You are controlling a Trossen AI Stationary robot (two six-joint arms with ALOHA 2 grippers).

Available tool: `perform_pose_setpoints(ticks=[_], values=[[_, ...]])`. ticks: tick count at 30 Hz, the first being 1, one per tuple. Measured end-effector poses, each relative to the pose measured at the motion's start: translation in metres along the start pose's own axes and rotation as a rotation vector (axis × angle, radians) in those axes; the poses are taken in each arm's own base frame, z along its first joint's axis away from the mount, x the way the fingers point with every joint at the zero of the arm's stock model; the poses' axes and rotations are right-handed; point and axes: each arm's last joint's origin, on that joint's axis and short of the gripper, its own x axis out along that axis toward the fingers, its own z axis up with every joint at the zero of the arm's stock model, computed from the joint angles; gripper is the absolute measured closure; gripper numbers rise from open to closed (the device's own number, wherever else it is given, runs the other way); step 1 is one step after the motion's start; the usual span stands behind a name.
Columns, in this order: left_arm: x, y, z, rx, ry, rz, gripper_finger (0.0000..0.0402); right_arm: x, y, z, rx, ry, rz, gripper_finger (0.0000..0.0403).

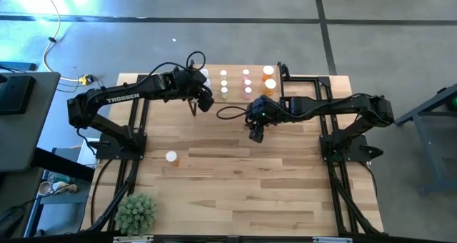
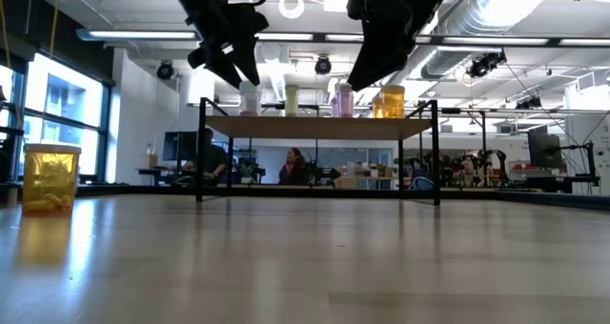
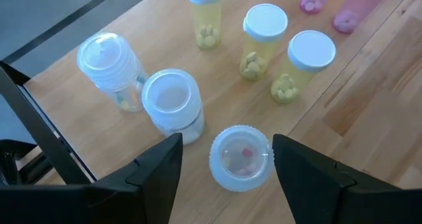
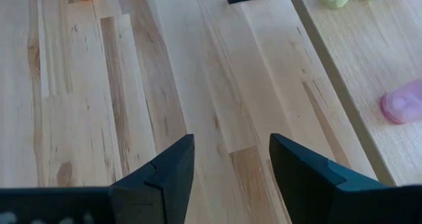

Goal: Pick and place medicine bottles onto shelf by color
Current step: Put the transparent pill bottle on the shelf aligned with the transparent pill bottle, then adjust the transparent pill bottle on the shelf

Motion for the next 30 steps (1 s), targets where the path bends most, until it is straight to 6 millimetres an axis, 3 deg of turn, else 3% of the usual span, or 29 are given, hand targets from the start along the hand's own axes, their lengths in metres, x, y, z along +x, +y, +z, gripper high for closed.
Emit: perform_pose_setpoints(ticks=[10,17,25,30], values=[[-0.015,0.004,0.002,-0.01,-0.047,-0.013,0.0172,0.0,0.0,-0.001,-0.002,0.013,-0.001,0.0214],[-0.034,0.009,0.003,0.076,-0.101,-0.023,0.0172,0.0,0.0,0.004,-0.002,-0.038,0.005,0.0214],[-0.064,0.019,-0.003,0.149,-0.133,-0.026,0.0172,-0.003,-0.001,0.027,-0.074,-0.278,0.006,0.0214],[-0.056,0.021,-0.025,0.11,-0.162,-0.04,0.0172,-0.008,-0.013,0.044,-0.096,-0.447,-0.036,0.0214]])
